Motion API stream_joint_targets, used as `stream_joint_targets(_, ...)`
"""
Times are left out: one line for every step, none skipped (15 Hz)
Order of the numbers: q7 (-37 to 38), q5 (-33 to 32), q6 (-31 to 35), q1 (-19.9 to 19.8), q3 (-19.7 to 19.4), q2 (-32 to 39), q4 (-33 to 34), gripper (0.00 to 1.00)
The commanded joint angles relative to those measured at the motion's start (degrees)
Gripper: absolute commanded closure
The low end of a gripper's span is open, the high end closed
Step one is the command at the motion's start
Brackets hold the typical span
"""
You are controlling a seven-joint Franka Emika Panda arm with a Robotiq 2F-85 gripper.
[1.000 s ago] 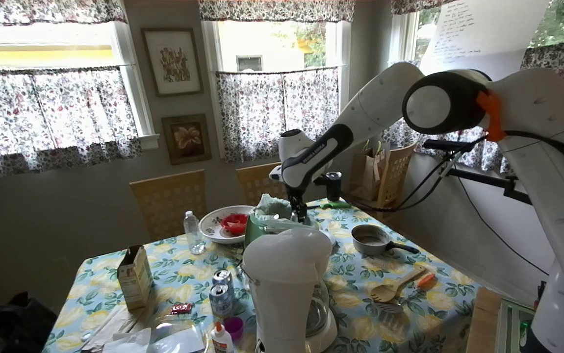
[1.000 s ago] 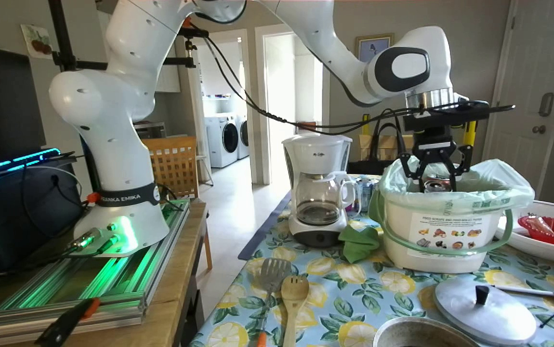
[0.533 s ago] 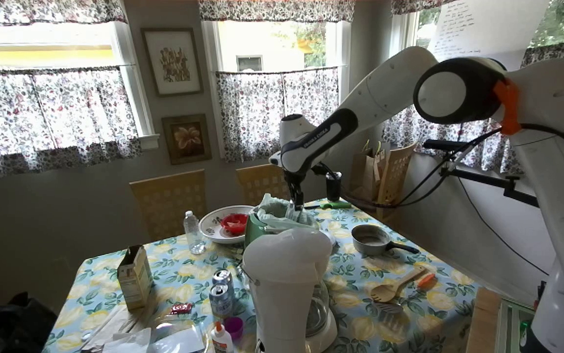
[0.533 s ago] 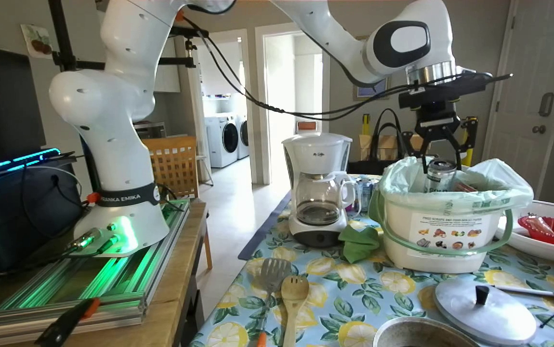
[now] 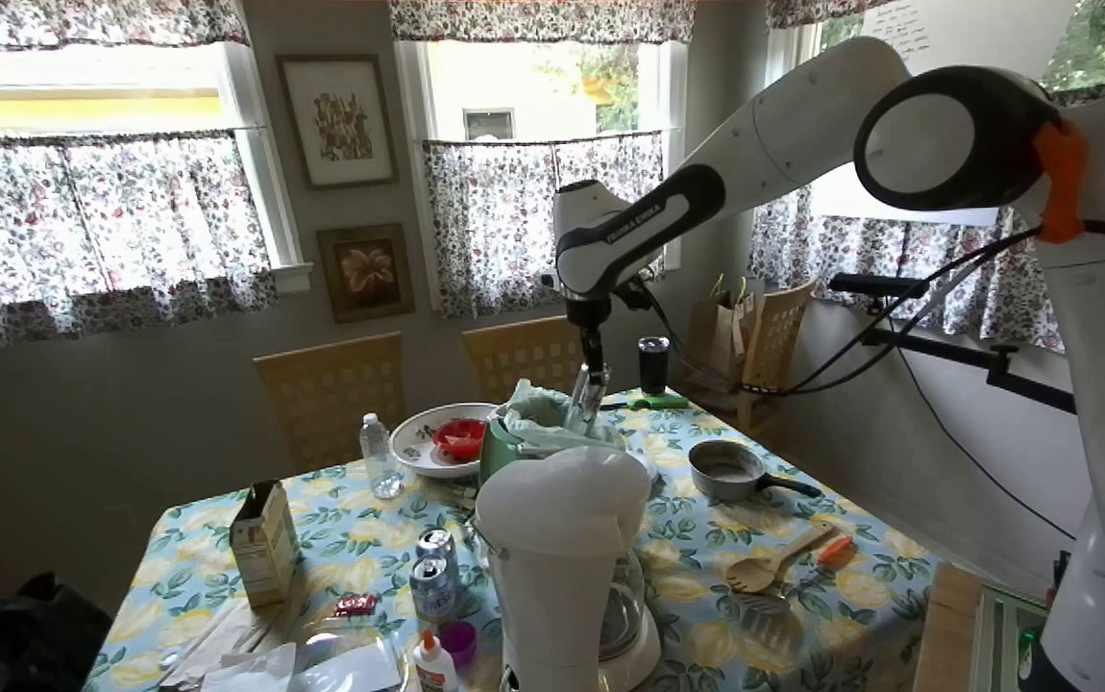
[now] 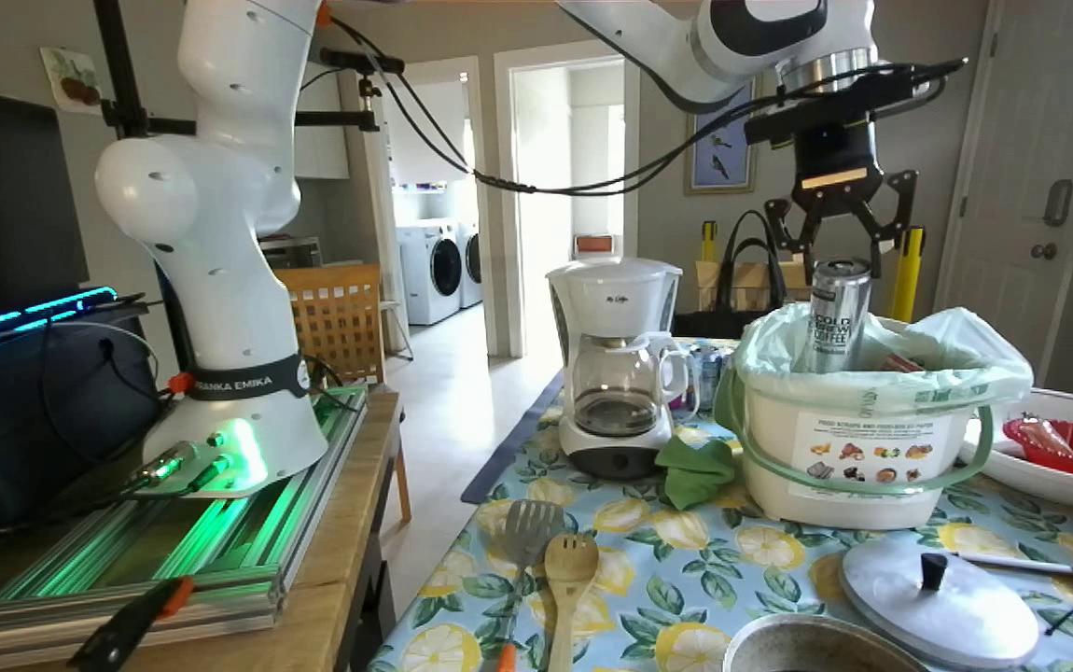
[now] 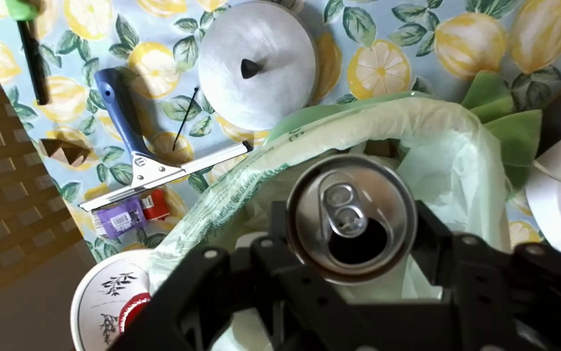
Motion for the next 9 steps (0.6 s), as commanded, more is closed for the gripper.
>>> stream_joint_targets(3.62,0.04,-3.05,0.42,-0.55,-5.49,-4.21,0.63)
stream_joint_targets(4.34,-0.06,-4.09,0.45,-0.64,-6.43,-4.73,0.63)
stream_joint_targets(5.36,-0.46,-5.13,0.58,-0.83,-7.36,-5.31,0.63)
stream_joint_targets(6.12,-0.96,-6.58,0.7,-1.01,-8.22,-5.73,0.63)
stream_joint_targets(6.9,-1.49,-7.32,0.77,-1.19,-8.97,-6.4,0.63)
stream_joint_targets(7.71,-2.23,-7.86,0.86,-1.4,-9.92,-7.34,0.63)
stream_joint_targets(8.36,-2.77,-8.32,0.91,-1.55,-10.7,-8.11,0.63)
stream_joint_targets(9.34,-3.36,-8.41,0.92,-1.76,-11.28,-8.9,0.63)
stream_joint_targets(9.95,-3.58,-8.82,0.85,-1.86,-11.84,-9.53,0.63)
